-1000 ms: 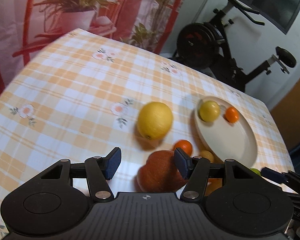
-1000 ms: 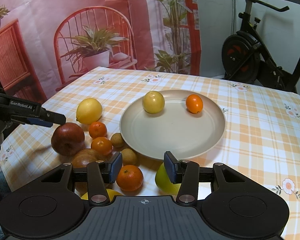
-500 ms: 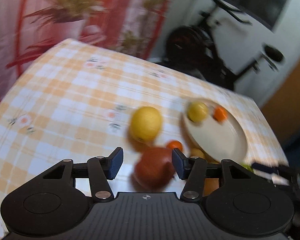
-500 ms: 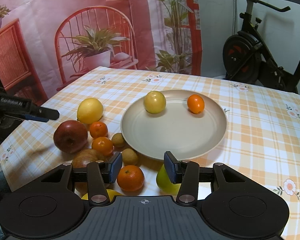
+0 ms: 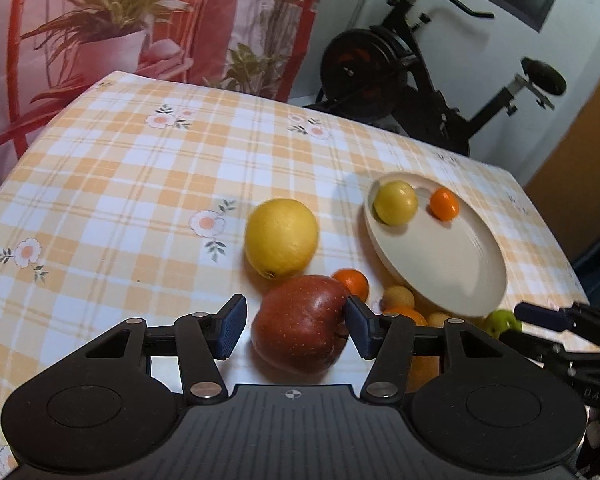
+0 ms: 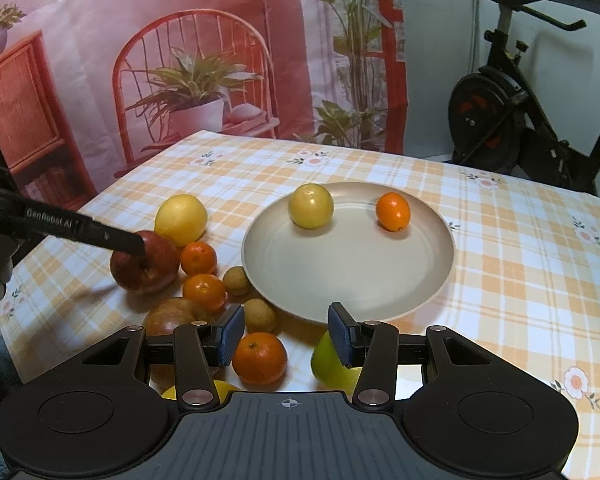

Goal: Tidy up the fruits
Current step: 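Lower the left gripper around the red apple and close on it, then carry the red apple in the left gripper over the cream plate, then lower the red apple onto the plate and open the left gripper, then withdraw the open left tool from the plate toward the fruit pile, then grasp a tangerine with the left gripper while the right gripper grasps another tangerine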

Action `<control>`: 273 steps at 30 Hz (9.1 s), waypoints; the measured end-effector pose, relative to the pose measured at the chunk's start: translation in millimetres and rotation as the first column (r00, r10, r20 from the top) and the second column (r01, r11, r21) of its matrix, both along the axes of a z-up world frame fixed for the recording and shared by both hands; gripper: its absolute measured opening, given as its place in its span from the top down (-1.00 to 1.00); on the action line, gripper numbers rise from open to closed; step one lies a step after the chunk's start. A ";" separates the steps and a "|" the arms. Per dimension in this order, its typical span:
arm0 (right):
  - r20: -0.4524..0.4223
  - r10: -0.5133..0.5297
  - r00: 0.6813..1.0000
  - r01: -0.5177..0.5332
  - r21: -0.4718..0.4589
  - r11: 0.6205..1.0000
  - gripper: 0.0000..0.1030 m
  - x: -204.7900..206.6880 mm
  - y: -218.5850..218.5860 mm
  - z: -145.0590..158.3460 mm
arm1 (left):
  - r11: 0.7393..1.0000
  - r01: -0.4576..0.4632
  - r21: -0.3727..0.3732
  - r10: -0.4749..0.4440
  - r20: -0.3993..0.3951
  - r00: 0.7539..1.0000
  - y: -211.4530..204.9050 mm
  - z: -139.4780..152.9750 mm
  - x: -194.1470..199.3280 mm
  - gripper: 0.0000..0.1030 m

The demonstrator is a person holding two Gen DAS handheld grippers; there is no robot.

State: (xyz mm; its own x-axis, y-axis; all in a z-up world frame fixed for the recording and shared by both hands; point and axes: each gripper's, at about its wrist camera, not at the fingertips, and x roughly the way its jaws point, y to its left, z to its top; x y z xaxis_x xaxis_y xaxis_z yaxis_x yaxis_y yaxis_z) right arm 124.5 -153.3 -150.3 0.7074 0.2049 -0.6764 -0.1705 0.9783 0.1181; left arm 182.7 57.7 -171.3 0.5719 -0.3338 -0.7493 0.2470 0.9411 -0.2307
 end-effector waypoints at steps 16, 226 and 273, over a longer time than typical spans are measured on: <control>-0.036 0.343 0.939 -0.345 -0.120 0.931 0.08 61.7 81.3 9.5 | 0.986 -0.115 -0.123 0.111 -0.040 0.993 38.9 -5.4 19.3 -0.12; -0.136 0.155 0.979 -0.153 0.023 0.988 0.31 19.9 5.3 -26.0 | 1.000 -0.010 -0.026 0.012 0.061 0.998 -30.9 -3.9 -24.0 0.09; -0.039 0.126 0.991 -0.125 0.033 0.992 0.37 16.8 -4.3 -13.2 | 0.992 0.069 -0.106 -0.080 -0.096 0.992 -58.5 -9.4 -0.3 0.09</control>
